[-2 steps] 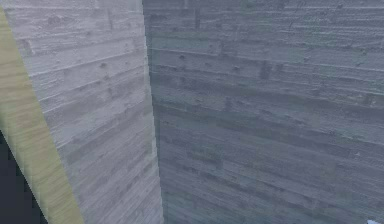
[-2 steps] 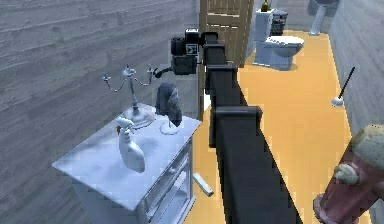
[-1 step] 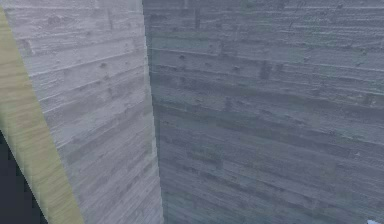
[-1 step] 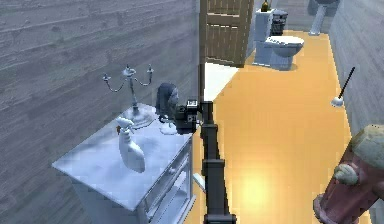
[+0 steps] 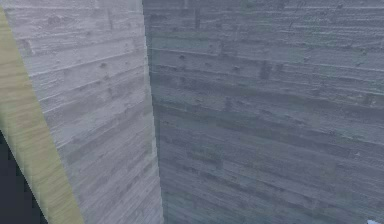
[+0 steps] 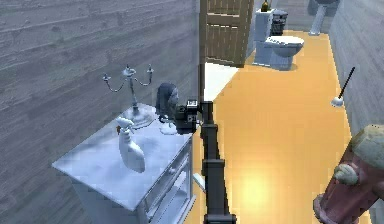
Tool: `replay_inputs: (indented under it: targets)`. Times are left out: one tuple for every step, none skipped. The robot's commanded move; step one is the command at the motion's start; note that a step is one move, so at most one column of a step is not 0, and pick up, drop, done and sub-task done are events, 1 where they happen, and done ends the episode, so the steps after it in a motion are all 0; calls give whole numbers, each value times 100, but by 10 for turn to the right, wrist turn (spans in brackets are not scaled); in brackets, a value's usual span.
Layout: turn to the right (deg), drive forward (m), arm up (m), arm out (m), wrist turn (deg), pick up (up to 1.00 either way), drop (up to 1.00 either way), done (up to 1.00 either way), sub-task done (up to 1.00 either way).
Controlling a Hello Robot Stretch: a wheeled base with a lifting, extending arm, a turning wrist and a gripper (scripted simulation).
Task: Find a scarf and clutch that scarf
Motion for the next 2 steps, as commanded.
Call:
replay_inputs:
  targets:
    - [0, 0, 10, 0, 0, 0, 0, 0, 0]
    - [0, 0, 0, 0, 0, 0, 0, 100, 0]
